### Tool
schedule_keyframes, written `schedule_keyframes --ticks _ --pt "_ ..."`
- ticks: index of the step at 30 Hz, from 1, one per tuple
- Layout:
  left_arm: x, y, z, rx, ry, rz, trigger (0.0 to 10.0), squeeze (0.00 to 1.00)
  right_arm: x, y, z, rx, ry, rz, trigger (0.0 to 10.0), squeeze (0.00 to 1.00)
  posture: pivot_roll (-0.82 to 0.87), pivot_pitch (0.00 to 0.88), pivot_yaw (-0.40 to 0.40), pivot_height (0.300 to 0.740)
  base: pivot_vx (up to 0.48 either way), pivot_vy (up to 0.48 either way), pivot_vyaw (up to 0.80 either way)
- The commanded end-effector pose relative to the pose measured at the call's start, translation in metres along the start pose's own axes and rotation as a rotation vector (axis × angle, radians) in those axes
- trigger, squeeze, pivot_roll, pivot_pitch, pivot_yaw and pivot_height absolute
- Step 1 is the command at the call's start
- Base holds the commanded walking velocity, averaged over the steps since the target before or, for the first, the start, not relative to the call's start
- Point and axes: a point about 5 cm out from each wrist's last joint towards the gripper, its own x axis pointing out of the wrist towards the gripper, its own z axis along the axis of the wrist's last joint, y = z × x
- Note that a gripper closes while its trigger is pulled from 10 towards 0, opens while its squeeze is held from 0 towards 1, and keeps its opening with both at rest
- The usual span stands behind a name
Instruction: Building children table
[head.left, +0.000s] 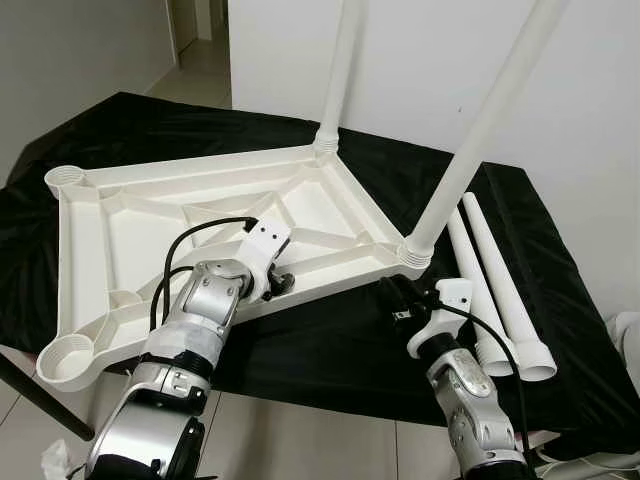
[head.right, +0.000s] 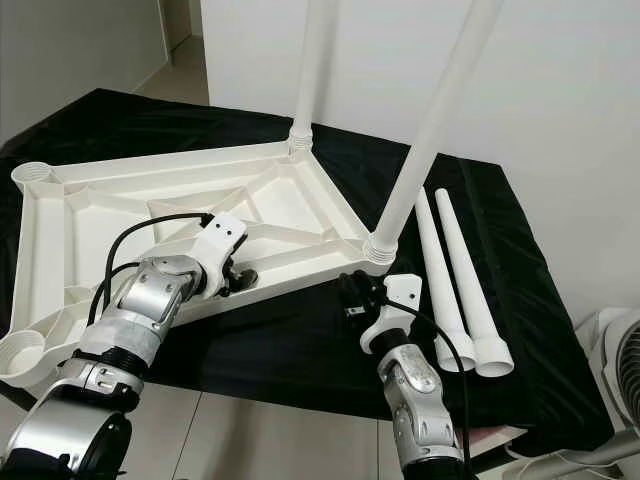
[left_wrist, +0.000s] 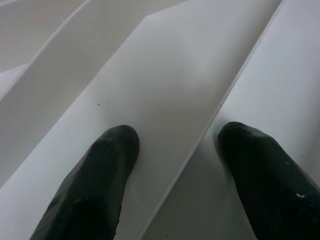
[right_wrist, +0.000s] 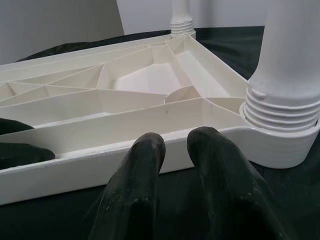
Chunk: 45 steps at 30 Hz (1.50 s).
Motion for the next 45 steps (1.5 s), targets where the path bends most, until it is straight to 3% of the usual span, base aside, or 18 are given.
schedule_keyframes --ticks 1,3,4,5,6,7,25,26,29,32,33,34,35,40,41,42,43,45 --pt "0.002 0.007 0.001 -0.003 0.018 0.222 10.0 0.00 0.000 -0.002 -0.001 0.000 0.002 -0.012 10.0 0.00 -0.04 0.021 -0.079 0.740 0.000 0.000 0.00" --pt "0.002 0.007 0.001 0.015 0.014 0.229 10.0 0.00 0.000 -0.002 -0.001 0.000 0.002 -0.014 10.0 0.00 -0.04 0.021 -0.077 0.740 0.000 0.000 0.00" --pt "0.003 0.006 0.002 0.011 0.012 0.225 8.0 0.00 0.000 -0.002 -0.001 -0.001 0.002 -0.016 10.0 0.00 -0.04 0.021 -0.076 0.740 0.000 0.000 0.00" --pt "0.003 0.006 0.002 0.011 0.012 0.225 8.0 0.00 0.000 -0.002 -0.001 -0.001 0.002 -0.016 10.0 0.00 -0.04 0.021 -0.076 0.740 0.000 0.000 0.00" --pt "0.004 0.005 0.002 0.007 0.010 0.222 6.6 0.00 -0.001 -0.002 -0.001 -0.002 0.002 -0.018 10.0 0.00 -0.04 0.022 -0.073 0.740 0.000 0.000 0.00" --pt "0.004 0.005 0.003 -0.006 0.006 0.214 0.0 0.00 -0.001 -0.002 -0.001 -0.003 0.002 -0.020 10.0 0.00 -0.04 0.022 -0.073 0.740 0.000 0.000 0.00" --pt "0.005 -0.002 0.016 0.004 -0.038 0.203 0.0 0.00 0.001 -0.002 -0.001 -0.003 -0.003 -0.032 10.0 0.00 -0.04 0.018 -0.068 0.740 0.000 0.000 0.00" --pt "0.006 -0.012 0.027 0.056 -0.124 0.148 9.6 0.00 0.002 -0.002 -0.001 -0.003 -0.004 -0.032 10.0 0.00 -0.04 0.017 -0.070 0.740 0.000 0.000 0.00" --pt "0.006 -0.012 0.027 0.056 -0.124 0.148 9.6 0.00 0.002 -0.002 -0.001 -0.003 -0.004 -0.032 10.0 0.00 -0.04 0.017 -0.070 0.740 0.000 0.000 0.00" --pt "0.002 -0.027 0.042 0.172 -0.265 0.076 10.0 0.00 0.002 -0.001 -0.001 -0.003 -0.004 -0.031 10.0 0.00 -0.03 0.017 -0.070 0.740 0.000 0.000 0.00" --pt "0.002 -0.027 0.042 0.172 -0.265 0.076 10.0 0.00 0.002 -0.001 -0.001 -0.003 -0.004 -0.031 10.0 0.00 -0.03 0.017 -0.070 0.740 0.000 0.000 0.00" --pt "0.000 -0.030 0.046 0.153 -0.302 0.050 10.0 0.39 0.003 -0.001 -0.001 -0.003 -0.004 -0.031 10.0 0.00 -0.03 0.016 -0.068 0.740 0.000 0.000 0.00" --pt "-0.002 -0.032 0.047 0.114 -0.320 0.018 10.0 1.00 0.003 -0.001 -0.001 -0.002 -0.005 -0.032 10.0 0.00 -0.03 0.016 -0.066 0.740 0.000 0.000 0.00" --pt "-0.007 -0.031 0.053 0.088 -0.391 0.017 10.0 1.00 0.003 -0.001 -0.002 -0.002 -0.007 -0.034 10.0 0.00 -0.03 0.014 -0.063 0.740 0.000 0.000 0.00" --pt "-0.013 -0.031 0.060 0.086 -0.466 0.016 10.0 0.94 0.003 -0.001 -0.002 -0.001 -0.008 -0.035 10.0 0.00 -0.03 0.014 -0.063 0.740 0.000 0.000 0.00" --pt "-0.013 -0.031 0.060 0.086 -0.466 0.016 10.0 0.94 0.003 -0.001 -0.002 -0.001 -0.008 -0.035 10.0 0.00 -0.03 0.014 -0.063 0.740 0.000 0.000 0.00" --pt "-0.019 -0.031 0.066 0.085 -0.535 0.017 10.0 0.04 0.003 -0.001 -0.002 0.000 -0.008 -0.037 10.0 0.00 -0.03 0.014 -0.063 0.740 0.000 0.000 0.00" --pt "-0.026 -0.030 0.070 0.095 -0.598 0.034 10.0 0.00 0.003 -0.001 -0.002 0.002 -0.008 -0.037 10.0 0.00 -0.03 0.014 -0.063 0.740 0.000 0.000 0.00"
